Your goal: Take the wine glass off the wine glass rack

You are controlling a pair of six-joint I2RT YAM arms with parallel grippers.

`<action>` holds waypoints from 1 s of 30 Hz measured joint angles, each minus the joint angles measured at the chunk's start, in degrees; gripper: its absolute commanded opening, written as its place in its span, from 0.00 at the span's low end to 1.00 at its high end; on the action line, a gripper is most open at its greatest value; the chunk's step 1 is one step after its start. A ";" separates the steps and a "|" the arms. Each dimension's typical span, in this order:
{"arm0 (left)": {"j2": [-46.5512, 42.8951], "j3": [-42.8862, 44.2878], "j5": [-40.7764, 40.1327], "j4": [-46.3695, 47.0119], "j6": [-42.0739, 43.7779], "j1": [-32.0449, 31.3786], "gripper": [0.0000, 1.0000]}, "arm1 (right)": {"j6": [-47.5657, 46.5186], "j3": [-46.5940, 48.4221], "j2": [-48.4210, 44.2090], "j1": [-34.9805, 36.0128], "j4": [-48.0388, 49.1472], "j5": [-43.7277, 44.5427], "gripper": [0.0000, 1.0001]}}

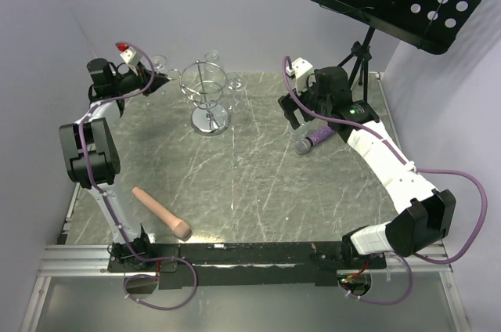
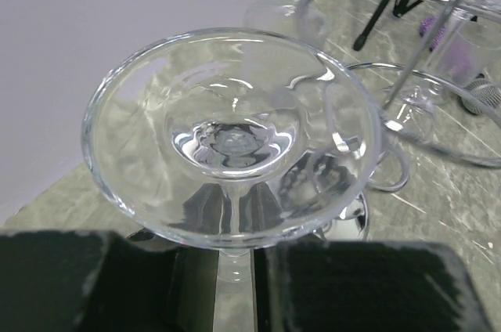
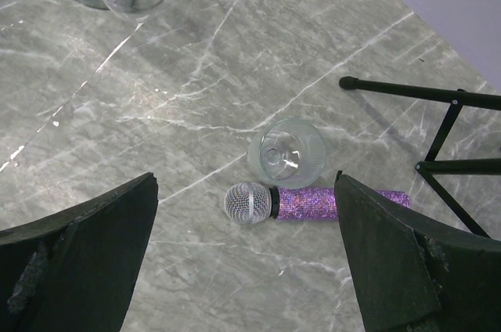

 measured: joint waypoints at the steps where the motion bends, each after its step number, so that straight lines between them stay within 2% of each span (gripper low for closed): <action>1: 0.00 -0.04 -0.04 0.35 -0.50 0.37 0.01 | 0.00 0.00 0.00 0.00 0.00 0.00 1.00; 12: -0.11 -0.26 -0.81 1.31 -3.02 1.53 0.01 | 0.02 0.00 0.02 0.28 0.22 0.00 1.00; 21: -4.22 -0.57 -4.35 -5.90 1.27 3.21 0.01 | 0.02 -1.18 -0.11 0.37 1.29 -0.13 1.00; 30: -13.18 -3.52 -11.82 -15.58 -3.63 5.51 0.01 | -1.27 -1.75 -0.28 0.37 2.95 -0.22 1.00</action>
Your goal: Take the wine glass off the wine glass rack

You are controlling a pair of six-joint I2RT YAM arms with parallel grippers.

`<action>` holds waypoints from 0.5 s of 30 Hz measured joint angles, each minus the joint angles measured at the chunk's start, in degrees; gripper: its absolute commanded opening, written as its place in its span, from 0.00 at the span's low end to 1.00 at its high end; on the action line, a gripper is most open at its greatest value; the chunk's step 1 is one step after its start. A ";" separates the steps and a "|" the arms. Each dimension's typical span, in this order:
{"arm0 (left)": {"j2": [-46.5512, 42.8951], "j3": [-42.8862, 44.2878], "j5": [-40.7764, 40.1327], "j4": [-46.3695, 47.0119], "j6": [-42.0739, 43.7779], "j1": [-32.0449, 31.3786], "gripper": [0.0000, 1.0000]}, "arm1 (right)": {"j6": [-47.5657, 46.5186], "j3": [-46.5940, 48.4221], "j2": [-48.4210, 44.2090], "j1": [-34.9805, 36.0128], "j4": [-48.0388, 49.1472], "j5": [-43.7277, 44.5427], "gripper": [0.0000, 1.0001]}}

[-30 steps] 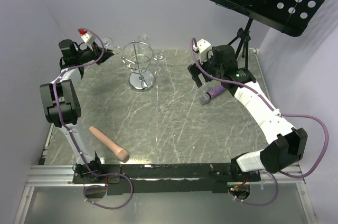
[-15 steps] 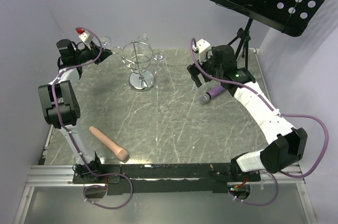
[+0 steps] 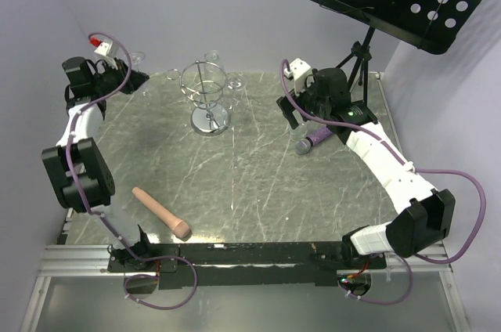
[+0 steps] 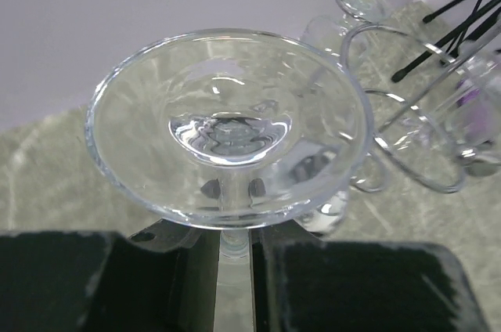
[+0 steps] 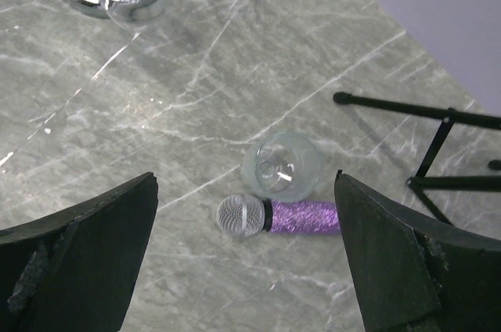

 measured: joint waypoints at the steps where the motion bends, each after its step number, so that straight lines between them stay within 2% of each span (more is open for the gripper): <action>1: -1.05 -0.46 -0.83 -1.20 -0.81 -0.02 0.01 | -0.52 -0.07 0.00 0.00 0.70 -0.15 1.00; 7: -6.56 -0.44 -5.49 -15.30 -10.95 -0.24 0.01 | -6.64 -1.95 -1.36 0.00 5.53 -4.48 1.00; 11: -7.23 0.02 -5.68 -23.58 -18.10 -0.24 0.01 | -11.26 -1.99 -2.38 0.31 8.59 -8.07 1.00; 15: -7.85 -3.45 -3.50 -25.81 -25.86 -0.22 0.01 | -16.96 -3.17 -3.41 3.37 13.38 -9.01 1.00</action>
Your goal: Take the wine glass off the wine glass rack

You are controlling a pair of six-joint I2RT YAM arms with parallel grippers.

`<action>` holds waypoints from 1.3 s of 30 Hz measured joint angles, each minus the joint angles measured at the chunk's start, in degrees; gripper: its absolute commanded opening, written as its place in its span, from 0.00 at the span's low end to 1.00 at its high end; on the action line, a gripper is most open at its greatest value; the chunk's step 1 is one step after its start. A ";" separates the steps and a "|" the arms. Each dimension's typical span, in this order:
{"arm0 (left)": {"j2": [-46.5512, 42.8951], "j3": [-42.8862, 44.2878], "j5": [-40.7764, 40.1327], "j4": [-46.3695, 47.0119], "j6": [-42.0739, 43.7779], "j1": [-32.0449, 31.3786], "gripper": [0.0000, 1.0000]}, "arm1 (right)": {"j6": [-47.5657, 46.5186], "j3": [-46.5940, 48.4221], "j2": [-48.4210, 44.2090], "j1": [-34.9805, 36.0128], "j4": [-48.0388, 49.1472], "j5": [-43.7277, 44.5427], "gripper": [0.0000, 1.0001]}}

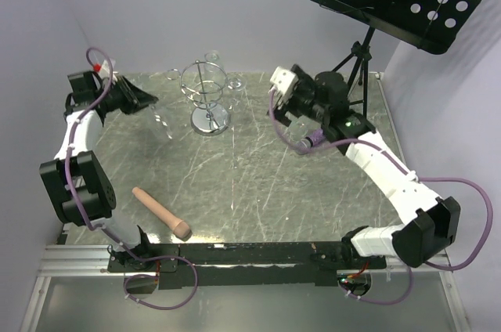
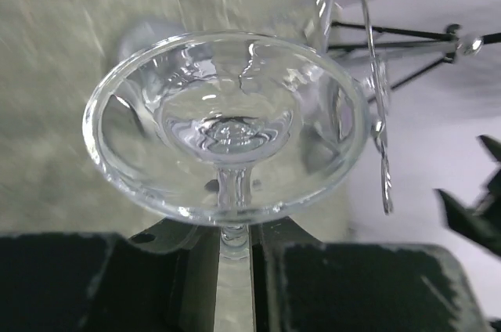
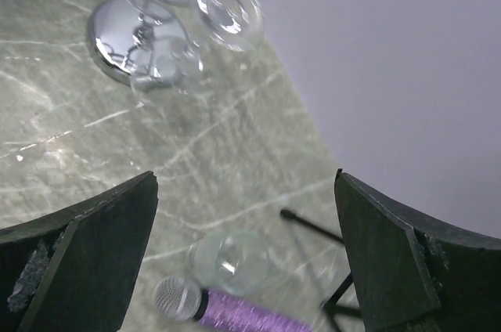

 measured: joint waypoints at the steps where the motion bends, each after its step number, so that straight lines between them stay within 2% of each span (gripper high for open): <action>1: -0.42 -1.99 1.05 0.20 -2.73 0.00 0.01 | -1.62 -0.83 -0.39 1.22 1.27 -0.04 1.00; 11: -0.59 -11.89 10.47 3.08 -22.43 -0.35 0.01 | -17.44 -5.64 -0.57 10.51 7.65 -4.00 1.00; 20: 0.15 -19.39 18.08 7.10 -34.14 -3.85 0.01 | -26.67 -5.53 4.72 17.16 9.77 -8.74 1.00; 28: 0.37 -22.38 19.02 5.55 -37.79 -4.33 0.01 | -30.27 -5.22 10.14 21.11 7.65 -12.46 1.00; 39: 0.48 -23.23 17.40 1.33 -38.21 -4.37 0.01 | -27.98 -1.25 17.44 25.83 9.79 -13.64 1.00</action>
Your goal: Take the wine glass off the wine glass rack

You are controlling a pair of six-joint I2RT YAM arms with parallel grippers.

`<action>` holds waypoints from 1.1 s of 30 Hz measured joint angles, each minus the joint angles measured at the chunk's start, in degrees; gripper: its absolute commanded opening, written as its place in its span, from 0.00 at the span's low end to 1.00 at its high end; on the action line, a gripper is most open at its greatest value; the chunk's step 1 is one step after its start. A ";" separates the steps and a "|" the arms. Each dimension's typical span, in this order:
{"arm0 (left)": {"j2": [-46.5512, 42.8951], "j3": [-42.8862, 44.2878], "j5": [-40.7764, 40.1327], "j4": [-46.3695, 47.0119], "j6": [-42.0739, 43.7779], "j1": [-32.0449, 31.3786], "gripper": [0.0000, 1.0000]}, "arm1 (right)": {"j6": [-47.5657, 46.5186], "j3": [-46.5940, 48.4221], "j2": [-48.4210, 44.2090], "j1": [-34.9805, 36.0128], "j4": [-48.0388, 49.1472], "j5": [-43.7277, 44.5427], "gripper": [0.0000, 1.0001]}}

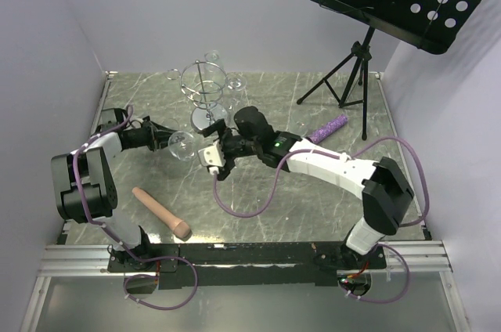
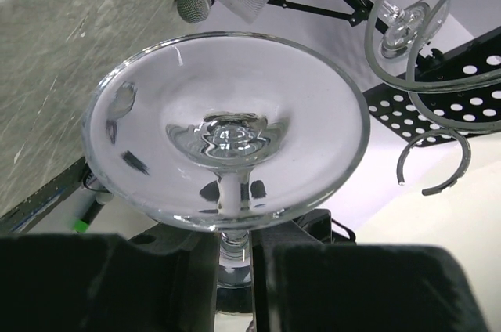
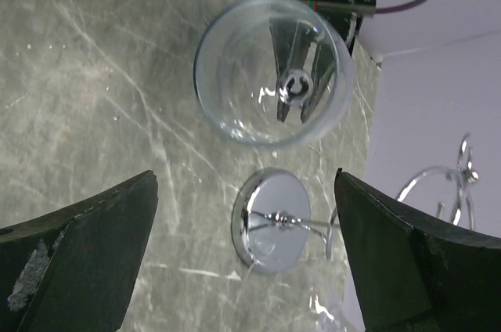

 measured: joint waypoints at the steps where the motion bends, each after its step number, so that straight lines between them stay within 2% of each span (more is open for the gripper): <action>1: 0.00 0.00 -0.28 -0.55 0.02 -0.04 0.01 | 0.22 0.46 0.72 0.33 0.39 -0.07 1.00; 17: 0.33 0.00 -2.73 -3.45 0.09 -3.48 0.01 | 1.68 4.94 6.43 3.98 5.88 -0.22 1.00; 25: 0.37 0.00 -2.78 -3.45 -0.31 -3.48 0.01 | 0.59 6.88 9.35 4.55 4.94 -0.61 1.00; 29: 0.37 0.00 -3.39 -3.52 -0.31 -3.48 0.01 | -0.17 7.39 9.92 4.68 4.17 0.22 0.95; 33: 0.37 -0.02 -3.56 -3.65 -0.31 -3.52 0.01 | -0.31 7.43 9.92 4.81 4.55 0.90 0.82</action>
